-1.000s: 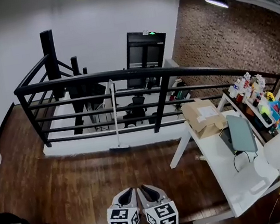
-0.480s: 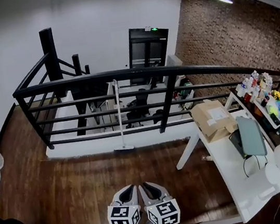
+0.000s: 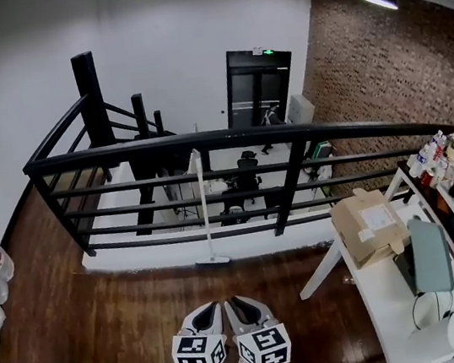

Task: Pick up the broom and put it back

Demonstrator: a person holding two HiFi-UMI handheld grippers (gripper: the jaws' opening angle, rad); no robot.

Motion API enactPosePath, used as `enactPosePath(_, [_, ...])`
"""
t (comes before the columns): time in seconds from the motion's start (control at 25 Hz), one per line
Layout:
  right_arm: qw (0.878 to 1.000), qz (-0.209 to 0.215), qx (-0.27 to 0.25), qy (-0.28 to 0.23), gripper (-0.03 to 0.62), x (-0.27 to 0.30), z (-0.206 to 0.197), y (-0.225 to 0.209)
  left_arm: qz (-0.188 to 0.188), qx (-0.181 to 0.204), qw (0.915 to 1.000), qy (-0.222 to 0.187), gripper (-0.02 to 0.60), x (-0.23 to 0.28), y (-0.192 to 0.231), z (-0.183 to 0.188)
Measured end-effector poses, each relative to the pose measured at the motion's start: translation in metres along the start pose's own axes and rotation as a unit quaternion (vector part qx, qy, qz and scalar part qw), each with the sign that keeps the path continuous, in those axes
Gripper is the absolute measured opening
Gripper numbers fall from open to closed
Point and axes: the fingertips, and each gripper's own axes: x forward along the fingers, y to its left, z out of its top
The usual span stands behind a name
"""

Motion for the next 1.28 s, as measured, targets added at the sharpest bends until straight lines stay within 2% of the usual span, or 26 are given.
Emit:
enactPosePath(0.28, [1.000,0.021,0.000,-0.013,0.040,0.059,0.038,-0.068,0.016,0.015,0.9998,-0.001,0.006,0.085,0.010,0.044])
enactPosePath(0.48, [0.999,0.028,-0.008,-0.022,0.039,0.088,0.051,-0.101,0.031,0.014,0.9994,0.005,0.006,0.119,0.023,0.052])
enactPosePath(0.88, [0.999,0.043,-0.022,-0.006,0.039,0.158,0.061,-0.126,0.039,-0.006,0.9992,-0.002,0.006,0.172,0.063,0.074])
enactPosePath(1.28, [0.999,0.029,-0.021,-0.001,0.044,0.269,0.085,-0.152,0.021,-0.013,0.9997,0.003,0.006,0.253,0.138,0.116])
